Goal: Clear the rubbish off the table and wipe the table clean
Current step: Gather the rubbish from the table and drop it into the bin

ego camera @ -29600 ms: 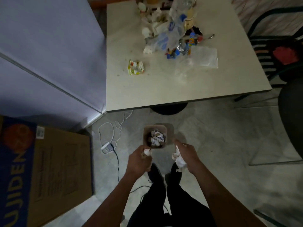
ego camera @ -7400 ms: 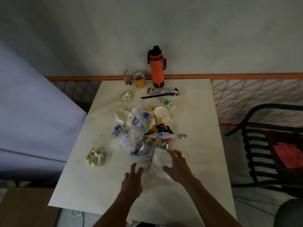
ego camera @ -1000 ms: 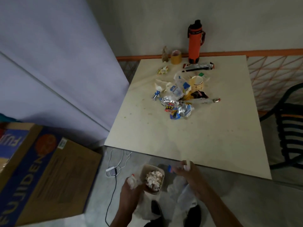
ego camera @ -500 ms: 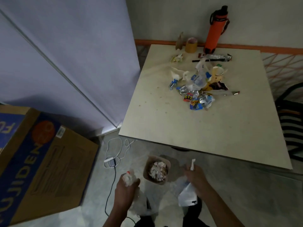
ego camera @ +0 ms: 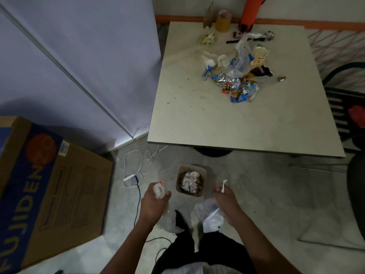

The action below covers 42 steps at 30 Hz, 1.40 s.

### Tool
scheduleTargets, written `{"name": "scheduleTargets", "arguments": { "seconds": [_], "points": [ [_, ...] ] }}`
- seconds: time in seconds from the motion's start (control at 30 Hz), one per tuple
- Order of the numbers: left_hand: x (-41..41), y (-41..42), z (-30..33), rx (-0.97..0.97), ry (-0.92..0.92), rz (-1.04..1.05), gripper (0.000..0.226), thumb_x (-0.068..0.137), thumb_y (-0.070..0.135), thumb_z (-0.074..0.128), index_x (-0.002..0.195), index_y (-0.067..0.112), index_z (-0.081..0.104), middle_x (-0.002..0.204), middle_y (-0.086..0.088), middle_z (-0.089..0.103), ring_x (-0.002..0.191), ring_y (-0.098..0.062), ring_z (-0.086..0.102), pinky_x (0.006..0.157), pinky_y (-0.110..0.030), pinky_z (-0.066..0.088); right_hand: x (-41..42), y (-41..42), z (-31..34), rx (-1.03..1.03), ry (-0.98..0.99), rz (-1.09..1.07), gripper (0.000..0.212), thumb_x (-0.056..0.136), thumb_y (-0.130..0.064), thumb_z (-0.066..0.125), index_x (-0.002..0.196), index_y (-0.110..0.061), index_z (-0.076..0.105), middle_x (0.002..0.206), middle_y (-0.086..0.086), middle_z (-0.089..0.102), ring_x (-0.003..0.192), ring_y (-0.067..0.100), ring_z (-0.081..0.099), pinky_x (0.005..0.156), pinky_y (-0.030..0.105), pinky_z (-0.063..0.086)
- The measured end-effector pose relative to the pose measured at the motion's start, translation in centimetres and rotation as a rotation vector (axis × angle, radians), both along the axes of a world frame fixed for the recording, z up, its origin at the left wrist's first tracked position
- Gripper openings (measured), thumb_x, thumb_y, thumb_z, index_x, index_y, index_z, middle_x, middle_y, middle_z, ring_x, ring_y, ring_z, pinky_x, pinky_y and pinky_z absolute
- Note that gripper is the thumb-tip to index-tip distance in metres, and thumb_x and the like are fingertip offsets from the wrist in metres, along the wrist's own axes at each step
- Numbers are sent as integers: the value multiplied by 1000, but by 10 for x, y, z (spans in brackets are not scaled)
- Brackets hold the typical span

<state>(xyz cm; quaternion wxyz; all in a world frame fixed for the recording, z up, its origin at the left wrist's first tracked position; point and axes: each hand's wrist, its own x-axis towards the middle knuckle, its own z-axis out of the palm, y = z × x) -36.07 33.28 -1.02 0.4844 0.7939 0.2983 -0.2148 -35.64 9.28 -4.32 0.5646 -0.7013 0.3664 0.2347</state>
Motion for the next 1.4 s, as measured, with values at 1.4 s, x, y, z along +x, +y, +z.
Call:
{"name": "scheduleTargets", "arguments": {
  "seconds": [1.4],
  "points": [
    [58, -86, -368, 339, 57, -638, 32, 85, 26, 69, 116, 22, 62, 117, -7, 70, 107, -29, 65, 87, -30, 48, -8, -2, -350, 82, 129, -558, 33, 91, -32, 47, 112, -12, 63, 95, 6, 61, 79, 20, 56, 63, 29, 38]
  ]
}}
